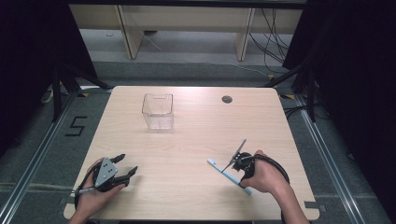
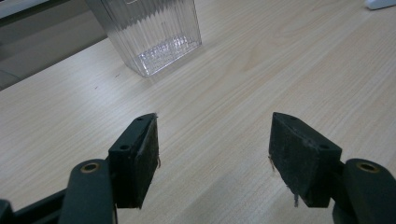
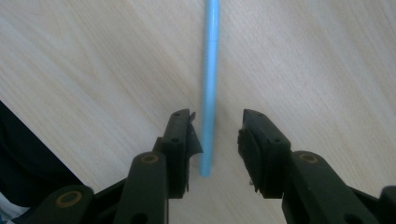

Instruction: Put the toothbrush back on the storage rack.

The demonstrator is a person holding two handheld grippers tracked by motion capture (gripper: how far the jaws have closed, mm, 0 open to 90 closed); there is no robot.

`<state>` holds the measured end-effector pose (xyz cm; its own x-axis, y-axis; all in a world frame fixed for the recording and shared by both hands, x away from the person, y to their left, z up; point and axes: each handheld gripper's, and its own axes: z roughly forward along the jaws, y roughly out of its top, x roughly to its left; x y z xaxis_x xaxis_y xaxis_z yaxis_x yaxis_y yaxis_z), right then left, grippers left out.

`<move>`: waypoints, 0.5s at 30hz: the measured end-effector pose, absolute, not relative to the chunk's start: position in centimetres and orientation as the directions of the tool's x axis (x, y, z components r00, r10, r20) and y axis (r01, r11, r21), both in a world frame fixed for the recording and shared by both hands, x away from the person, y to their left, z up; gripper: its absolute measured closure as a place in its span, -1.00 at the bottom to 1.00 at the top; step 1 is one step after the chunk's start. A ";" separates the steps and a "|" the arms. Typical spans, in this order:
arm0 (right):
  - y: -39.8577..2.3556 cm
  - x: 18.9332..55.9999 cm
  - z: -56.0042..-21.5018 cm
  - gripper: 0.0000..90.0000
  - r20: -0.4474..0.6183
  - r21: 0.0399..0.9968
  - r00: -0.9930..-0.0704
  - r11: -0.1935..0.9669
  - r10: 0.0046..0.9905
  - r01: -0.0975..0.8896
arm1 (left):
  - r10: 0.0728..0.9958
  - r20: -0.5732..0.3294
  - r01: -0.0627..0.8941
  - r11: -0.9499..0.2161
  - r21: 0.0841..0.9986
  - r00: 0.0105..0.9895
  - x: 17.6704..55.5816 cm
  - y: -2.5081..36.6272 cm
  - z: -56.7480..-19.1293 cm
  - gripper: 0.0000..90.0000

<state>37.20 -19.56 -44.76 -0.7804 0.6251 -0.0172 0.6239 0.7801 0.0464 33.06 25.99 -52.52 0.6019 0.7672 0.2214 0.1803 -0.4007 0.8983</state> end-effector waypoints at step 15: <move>-16.9 39.4 -45.8 0.53 0.017 0.016 -0.787 0.787 0.617 0.617 | 0.756 0.225 0.164 -0.401 0.901 0.614 33.2 25.9 -52.6 -0.27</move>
